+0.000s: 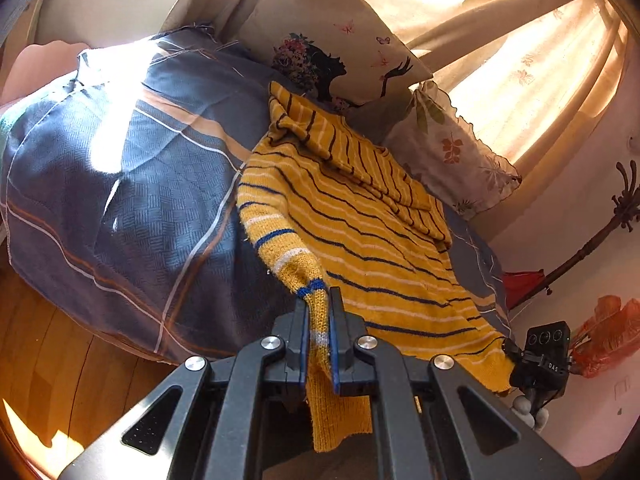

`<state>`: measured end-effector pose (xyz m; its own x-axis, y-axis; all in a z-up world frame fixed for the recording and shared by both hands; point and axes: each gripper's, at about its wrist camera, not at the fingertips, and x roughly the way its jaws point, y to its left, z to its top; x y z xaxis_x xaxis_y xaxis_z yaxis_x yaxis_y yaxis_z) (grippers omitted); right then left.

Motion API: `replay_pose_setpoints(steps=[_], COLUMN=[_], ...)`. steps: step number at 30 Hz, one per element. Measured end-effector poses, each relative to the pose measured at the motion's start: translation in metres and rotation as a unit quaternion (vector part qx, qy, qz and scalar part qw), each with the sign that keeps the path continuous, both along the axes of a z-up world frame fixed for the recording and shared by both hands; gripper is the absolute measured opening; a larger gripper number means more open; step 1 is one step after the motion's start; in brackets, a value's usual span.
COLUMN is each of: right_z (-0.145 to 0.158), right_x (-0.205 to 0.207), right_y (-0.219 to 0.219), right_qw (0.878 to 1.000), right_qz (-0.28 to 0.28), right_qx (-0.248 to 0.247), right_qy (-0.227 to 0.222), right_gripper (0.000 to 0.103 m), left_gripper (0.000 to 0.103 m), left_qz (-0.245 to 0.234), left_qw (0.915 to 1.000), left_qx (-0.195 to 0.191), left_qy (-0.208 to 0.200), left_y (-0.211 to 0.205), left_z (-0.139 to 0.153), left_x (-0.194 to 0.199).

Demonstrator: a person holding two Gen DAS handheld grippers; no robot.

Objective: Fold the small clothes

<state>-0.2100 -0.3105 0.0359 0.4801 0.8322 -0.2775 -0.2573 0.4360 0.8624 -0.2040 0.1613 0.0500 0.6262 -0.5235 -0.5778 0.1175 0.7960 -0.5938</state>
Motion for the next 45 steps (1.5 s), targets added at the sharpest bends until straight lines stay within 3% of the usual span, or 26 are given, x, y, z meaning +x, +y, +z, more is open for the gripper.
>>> replay_pose_setpoints(steps=[7,10,14,17,20,23,24,26,28,29,32,33,35,38,42,45], right_z=[0.061,0.074,0.068,0.044,0.010,-0.016,-0.021,-0.027,-0.030,-0.029,-0.021,-0.016,-0.004,0.018,0.046,0.055], right_x=[0.080,0.139,0.223,0.279,0.315,0.332,0.336,0.341,0.345,0.347,0.356,0.356,0.357,0.351,0.335,0.315], right_y=[-0.004,-0.007,-0.018,-0.027,-0.040,-0.053,-0.057,-0.067,-0.076,-0.080,-0.084,-0.085,-0.087,-0.088,-0.066,-0.041], right_qw=[0.999,0.999,0.998,0.992,0.984,0.977,0.975,0.971,0.965,0.963,0.962,0.962,0.961,0.964,0.962,0.955], right_qz=[-0.006,-0.021,-0.061,-0.096,-0.120,-0.135,-0.140,-0.157,-0.177,-0.188,-0.210,-0.222,-0.239,-0.235,-0.191,-0.155], right_qx=[-0.018,-0.022,-0.028,-0.043,-0.029,0.022,0.037,0.068,0.100,0.107,0.077,0.051,0.001,-0.054,-0.184,-0.247], right_qy=[-0.041,-0.029,0.015,0.066,0.126,0.166,0.170,0.167,0.164,0.162,0.156,0.151,0.136,0.110,0.071,0.046], right_gripper=[0.006,0.007,0.007,0.008,0.008,0.014,0.018,0.038,0.043,0.047,0.051,0.052,0.065,0.067,0.067,0.067], left_gripper=[0.008,0.008,0.008,0.008,0.008,0.012,0.017,0.026,0.045,0.048,0.048,0.048,0.049,0.052,0.054,0.058], left_qz=[0.016,0.016,0.029,0.042,0.039,0.036,0.037,0.046,0.075,0.089,0.096,0.093,0.084,0.063,0.031,0.021], left_qw=[0.9994,0.9995,0.9986,0.9954,0.9900,0.9861,0.9848,0.9794,0.9730,0.9713,0.9774,0.9813,0.9879,0.9947,0.9936,0.9892], left_qx=[-0.023,-0.027,-0.012,-0.006,-0.051,-0.102,-0.118,-0.162,-0.195,-0.199,-0.162,-0.140,-0.092,-0.016,0.088,0.133], left_qy=[-0.022,0.001,0.043,0.086,0.126,0.126,0.122,0.111,0.097,0.095,0.096,0.094,0.092,0.080,0.062,0.060], left_y=[-0.008,-0.021,-0.038,-0.044,-0.041,-0.032,-0.028,-0.017,-0.002,0.004,0.010,0.009,0.005,-0.005,-0.023,-0.033], left_z=[0.045,0.050,0.033,0.008,-0.015,-0.022,-0.021,-0.021,-0.019,-0.018,-0.010,-0.007,-0.001,0.006,0.011,0.003], left_x=[0.095,0.160,0.248,0.299,0.330,0.348,0.353,0.359,0.362,0.363,0.365,0.363,0.355,0.343,0.319,0.301])
